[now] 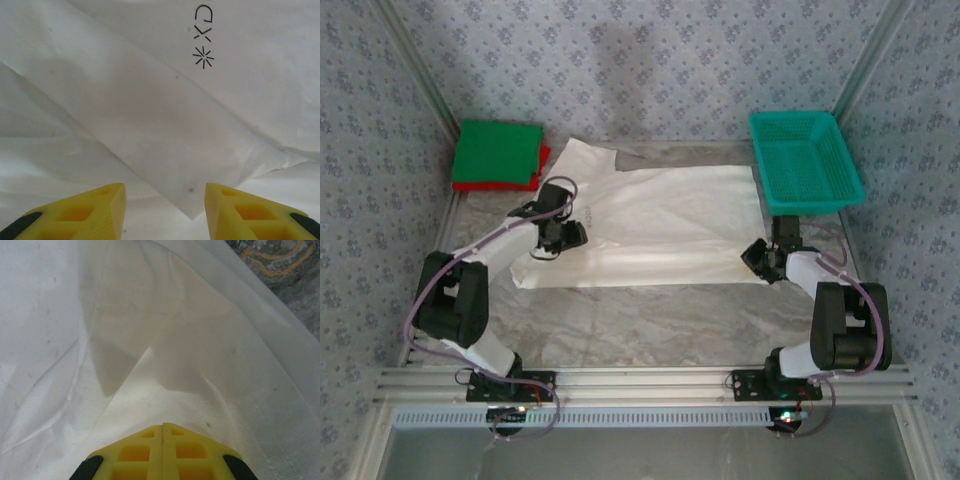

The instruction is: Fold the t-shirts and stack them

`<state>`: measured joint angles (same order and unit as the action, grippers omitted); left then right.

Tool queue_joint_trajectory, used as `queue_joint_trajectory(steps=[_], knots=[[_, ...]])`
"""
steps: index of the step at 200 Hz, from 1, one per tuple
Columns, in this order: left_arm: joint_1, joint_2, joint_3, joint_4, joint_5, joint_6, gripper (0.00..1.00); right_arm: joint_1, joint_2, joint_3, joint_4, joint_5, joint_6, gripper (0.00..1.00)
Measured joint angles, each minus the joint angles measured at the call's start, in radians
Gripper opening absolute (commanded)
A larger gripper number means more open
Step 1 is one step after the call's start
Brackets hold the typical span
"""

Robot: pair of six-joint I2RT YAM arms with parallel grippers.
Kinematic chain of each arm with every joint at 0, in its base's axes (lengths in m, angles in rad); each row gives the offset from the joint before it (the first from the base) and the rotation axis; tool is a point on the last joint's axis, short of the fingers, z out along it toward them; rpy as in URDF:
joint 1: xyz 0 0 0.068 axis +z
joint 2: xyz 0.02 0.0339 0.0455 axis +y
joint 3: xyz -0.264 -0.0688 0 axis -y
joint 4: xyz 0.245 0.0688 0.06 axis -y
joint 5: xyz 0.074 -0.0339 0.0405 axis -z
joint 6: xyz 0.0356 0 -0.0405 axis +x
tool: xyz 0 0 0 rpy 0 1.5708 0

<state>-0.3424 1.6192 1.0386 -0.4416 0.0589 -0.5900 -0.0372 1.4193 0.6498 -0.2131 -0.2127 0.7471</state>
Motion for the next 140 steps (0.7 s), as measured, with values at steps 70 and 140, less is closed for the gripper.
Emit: queue_joint_trajectory(steps=[70, 140], knots=[[-0.008, 0.116, 0.0, 0.07, 0.014, -0.017, 0.4, -0.005, 0.003, 0.0, 0.003, 0.0, 0.0, 0.0], [-0.008, 0.123, 0.013, 0.102, 0.022, -0.018, 0.14, -0.006, 0.005, 0.003, 0.004, -0.001, -0.003, 0.0]])
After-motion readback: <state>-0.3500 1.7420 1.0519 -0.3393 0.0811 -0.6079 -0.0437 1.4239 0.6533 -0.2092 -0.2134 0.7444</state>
